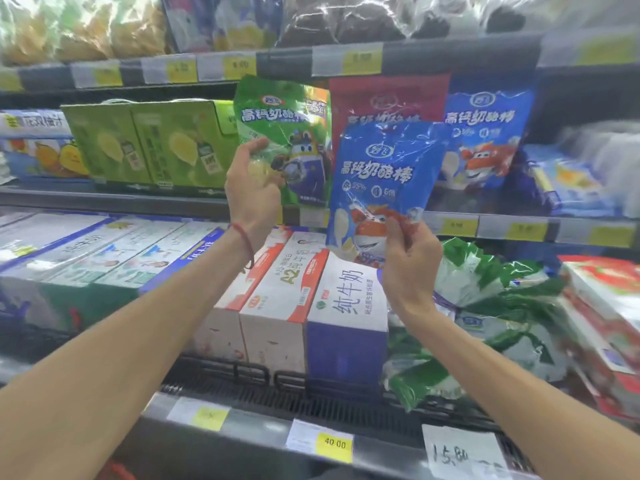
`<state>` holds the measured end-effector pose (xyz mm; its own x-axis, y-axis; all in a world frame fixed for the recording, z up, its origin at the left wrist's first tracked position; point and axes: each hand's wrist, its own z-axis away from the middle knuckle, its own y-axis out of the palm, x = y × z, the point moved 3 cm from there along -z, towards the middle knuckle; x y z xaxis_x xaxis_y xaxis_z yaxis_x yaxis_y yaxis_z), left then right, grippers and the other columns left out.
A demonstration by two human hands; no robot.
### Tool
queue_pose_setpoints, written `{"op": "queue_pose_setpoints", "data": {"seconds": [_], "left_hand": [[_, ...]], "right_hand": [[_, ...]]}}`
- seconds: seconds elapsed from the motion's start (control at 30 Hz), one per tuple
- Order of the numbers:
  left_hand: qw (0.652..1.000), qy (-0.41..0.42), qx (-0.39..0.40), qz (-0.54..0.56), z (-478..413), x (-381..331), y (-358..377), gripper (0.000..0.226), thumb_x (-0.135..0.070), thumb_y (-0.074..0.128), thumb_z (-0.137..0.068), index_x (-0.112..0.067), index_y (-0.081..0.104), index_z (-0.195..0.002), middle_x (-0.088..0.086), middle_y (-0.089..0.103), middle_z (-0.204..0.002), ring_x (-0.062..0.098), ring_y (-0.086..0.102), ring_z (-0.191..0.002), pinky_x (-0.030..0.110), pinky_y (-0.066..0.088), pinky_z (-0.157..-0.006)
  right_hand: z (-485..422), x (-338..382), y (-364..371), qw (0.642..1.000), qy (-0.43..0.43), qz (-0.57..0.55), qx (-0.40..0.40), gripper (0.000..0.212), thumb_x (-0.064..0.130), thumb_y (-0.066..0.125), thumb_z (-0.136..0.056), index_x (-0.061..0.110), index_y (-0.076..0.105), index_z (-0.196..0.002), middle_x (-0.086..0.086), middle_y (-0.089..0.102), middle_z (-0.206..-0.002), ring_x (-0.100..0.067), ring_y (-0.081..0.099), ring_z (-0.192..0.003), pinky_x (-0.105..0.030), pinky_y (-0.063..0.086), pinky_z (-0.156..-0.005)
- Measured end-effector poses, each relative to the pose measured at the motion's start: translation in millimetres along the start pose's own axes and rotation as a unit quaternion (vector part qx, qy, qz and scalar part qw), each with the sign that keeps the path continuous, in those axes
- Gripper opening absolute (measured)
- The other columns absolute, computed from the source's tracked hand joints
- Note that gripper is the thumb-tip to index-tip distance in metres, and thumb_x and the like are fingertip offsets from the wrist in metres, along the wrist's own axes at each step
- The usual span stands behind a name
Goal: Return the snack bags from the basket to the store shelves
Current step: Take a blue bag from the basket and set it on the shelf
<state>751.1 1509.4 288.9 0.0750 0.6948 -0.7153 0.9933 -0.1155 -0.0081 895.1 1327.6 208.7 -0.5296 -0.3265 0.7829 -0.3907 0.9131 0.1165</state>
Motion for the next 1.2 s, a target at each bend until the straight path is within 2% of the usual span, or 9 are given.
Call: {"op": "queue_pose_setpoints", "data": {"seconds": [0.2, 0.33, 0.47, 0.57, 0.67, 0.73, 0.83, 0.97, 1.2], "left_hand": [[0.998, -0.006, 0.022, -0.060, -16.6, 34.5, 18.0, 0.053, 0.008, 0.050, -0.086, -0.018, 0.050, -0.133, -0.017, 0.054, -0.110, -0.029, 0.048, -0.086, -0.007, 0.035, -0.075], [0.977, 0.010, 0.057, -0.207, -27.3, 51.9, 20.2, 0.058, -0.011, 0.051, -0.097, -0.022, 0.032, -0.150, 0.006, 0.049, -0.139, 0.014, 0.047, -0.120, 0.023, 0.033, -0.102], [0.927, 0.054, 0.054, -0.367, -37.5, 56.4, 19.4, 0.072, -0.032, 0.056, -0.096, -0.031, 0.014, -0.154, 0.014, 0.053, -0.119, 0.024, 0.045, -0.097, 0.041, 0.040, -0.081], [0.904, 0.038, 0.045, -0.422, -41.0, 61.4, 18.7, 0.076, -0.044, 0.057, -0.094, -0.035, 0.011, -0.154, 0.011, 0.046, -0.126, 0.029, 0.047, -0.106, 0.045, 0.041, -0.086], [0.888, 0.032, 0.032, -0.458, -46.6, 64.4, 16.7, 0.079, -0.046, 0.059, -0.092, -0.031, 0.013, -0.154, 0.011, 0.042, -0.132, 0.034, 0.045, -0.114, 0.050, 0.041, -0.090], [0.882, 0.018, 0.029, -0.470, -49.2, 64.7, 15.5, 0.079, -0.044, 0.060, -0.092, -0.030, 0.014, -0.154, 0.011, 0.041, -0.135, 0.037, 0.044, -0.117, 0.052, 0.041, -0.092], [0.882, -0.008, 0.047, -0.470, -46.7, 62.4, 19.9, 0.074, -0.035, 0.059, -0.094, -0.028, 0.016, -0.154, 0.011, 0.036, -0.141, 0.039, 0.039, -0.125, 0.057, 0.039, -0.098], [0.898, -0.029, 0.031, -0.438, -33.0, 51.8, 23.7, 0.068, -0.022, 0.057, -0.094, -0.026, 0.023, -0.152, 0.008, 0.032, -0.143, 0.036, 0.032, -0.131, 0.061, 0.032, -0.104], [0.919, 0.015, 0.039, -0.391, -2.5, 27.0, 28.0, 0.048, -0.020, 0.057, -0.091, -0.024, 0.041, -0.137, 0.009, 0.037, -0.139, 0.034, 0.042, -0.122, 0.051, 0.039, -0.096]], "right_hand": [[-5.0, -9.6, 6.7, 0.999, -0.001, -0.029, 0.016, 0.025, 0.020, 0.058, -0.103, 0.001, 0.068, -0.090, -0.015, 0.063, -0.067, -0.009, 0.037, -0.053, -0.037, 0.033, -0.049], [-8.2, -13.2, 7.3, 1.000, -0.013, -0.023, 0.013, 0.026, 0.023, 0.060, -0.102, 0.003, 0.068, -0.087, -0.010, 0.063, -0.065, -0.007, 0.038, -0.052, -0.036, 0.034, -0.049], [-8.3, -17.8, 4.9, 1.000, -0.016, -0.019, 0.010, 0.026, 0.021, 0.060, -0.103, 0.000, 0.069, -0.090, -0.017, 0.067, -0.072, -0.015, 0.044, -0.053, -0.038, 0.038, -0.052], [-7.9, -21.3, 1.5, 1.000, -0.018, -0.023, 0.006, 0.025, 0.018, 0.060, -0.102, -0.002, 0.068, -0.090, -0.020, 0.068, -0.078, -0.034, 0.054, -0.063, -0.035, 0.041, -0.056], [-8.5, -22.4, -2.0, 1.000, -0.014, -0.019, 0.008, 0.025, 0.017, 0.059, -0.103, -0.001, 0.067, -0.088, -0.020, 0.066, -0.073, -0.025, 0.047, -0.055, -0.045, 0.040, -0.059], [-9.9, -21.5, -4.6, 1.000, -0.011, -0.021, 0.007, 0.024, 0.017, 0.058, -0.103, 0.000, 0.067, -0.088, -0.020, 0.065, -0.072, -0.021, 0.044, -0.056, -0.048, 0.039, -0.057], [-10.2, -20.8, -8.9, 1.000, -0.015, -0.027, 0.003, 0.025, 0.016, 0.058, -0.103, -0.002, 0.066, -0.089, -0.024, 0.067, -0.076, -0.040, 0.052, -0.062, -0.050, 0.043, -0.058], [-6.3, -18.8, -17.5, 1.000, -0.015, -0.027, -0.007, 0.024, 0.017, 0.059, -0.103, -0.001, 0.067, -0.090, -0.024, 0.068, -0.078, -0.046, 0.058, -0.068, -0.053, 0.046, -0.059], [-7.4, -12.2, -44.8, 0.999, -0.019, -0.006, -0.031, 0.024, 0.022, 0.058, -0.103, 0.010, 0.067, -0.085, -0.002, 0.063, -0.062, -0.023, 0.043, -0.048, -0.040, 0.035, -0.047]]}}
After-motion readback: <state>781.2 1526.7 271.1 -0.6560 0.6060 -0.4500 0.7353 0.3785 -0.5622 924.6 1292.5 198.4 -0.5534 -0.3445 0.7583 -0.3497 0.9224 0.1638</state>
